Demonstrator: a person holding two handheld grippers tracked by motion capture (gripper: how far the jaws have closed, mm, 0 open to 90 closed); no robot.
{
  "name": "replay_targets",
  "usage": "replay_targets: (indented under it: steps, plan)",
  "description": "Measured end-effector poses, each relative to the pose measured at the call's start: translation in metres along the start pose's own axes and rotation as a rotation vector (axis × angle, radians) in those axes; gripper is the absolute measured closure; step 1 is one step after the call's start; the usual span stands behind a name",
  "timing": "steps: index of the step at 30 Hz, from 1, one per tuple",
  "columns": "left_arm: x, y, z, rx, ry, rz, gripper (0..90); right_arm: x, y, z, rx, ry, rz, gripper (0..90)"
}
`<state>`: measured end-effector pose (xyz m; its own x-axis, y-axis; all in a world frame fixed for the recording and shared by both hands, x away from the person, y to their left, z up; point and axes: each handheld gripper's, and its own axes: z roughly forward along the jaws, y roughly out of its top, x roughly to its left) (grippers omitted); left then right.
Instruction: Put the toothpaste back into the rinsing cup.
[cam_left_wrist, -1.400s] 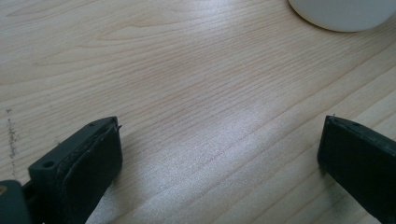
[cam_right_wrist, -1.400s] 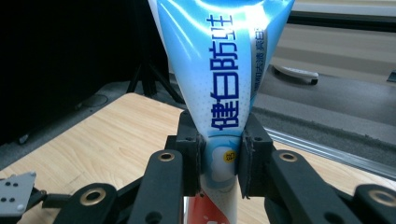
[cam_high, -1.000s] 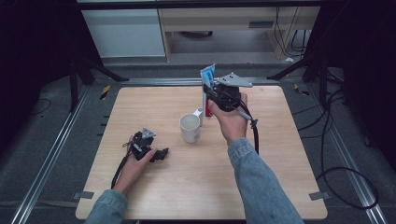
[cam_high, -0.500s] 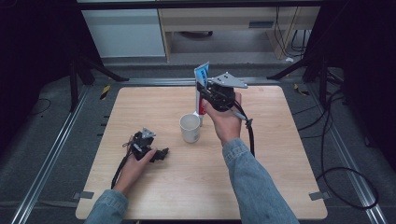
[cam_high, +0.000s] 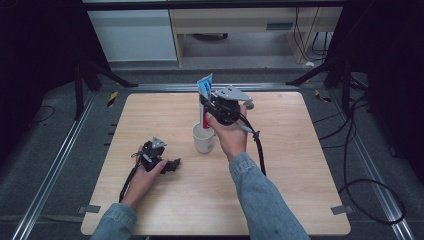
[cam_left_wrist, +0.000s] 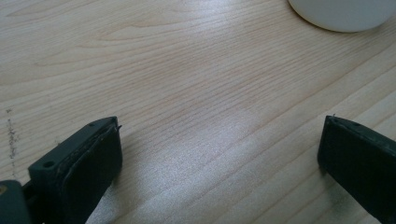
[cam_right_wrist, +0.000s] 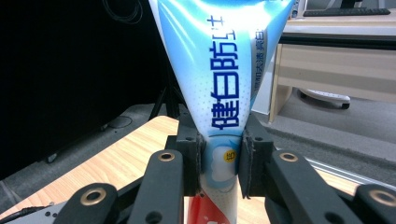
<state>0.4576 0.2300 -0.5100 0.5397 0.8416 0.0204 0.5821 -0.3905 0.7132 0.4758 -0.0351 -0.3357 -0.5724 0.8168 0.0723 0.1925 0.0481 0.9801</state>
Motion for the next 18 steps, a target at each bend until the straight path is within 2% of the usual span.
replay_targets:
  steps: [9,18]
  plan:
    - [0.000,0.000,0.000,-0.003,0.001,-0.003,0.0,0.003,-0.017,0.010,0.010,0.008,0.020,73.4]
    - [0.000,0.000,0.000,0.004,-0.001,0.004,0.0,0.004,-0.028,0.016,0.020,0.012,0.020,73.4]
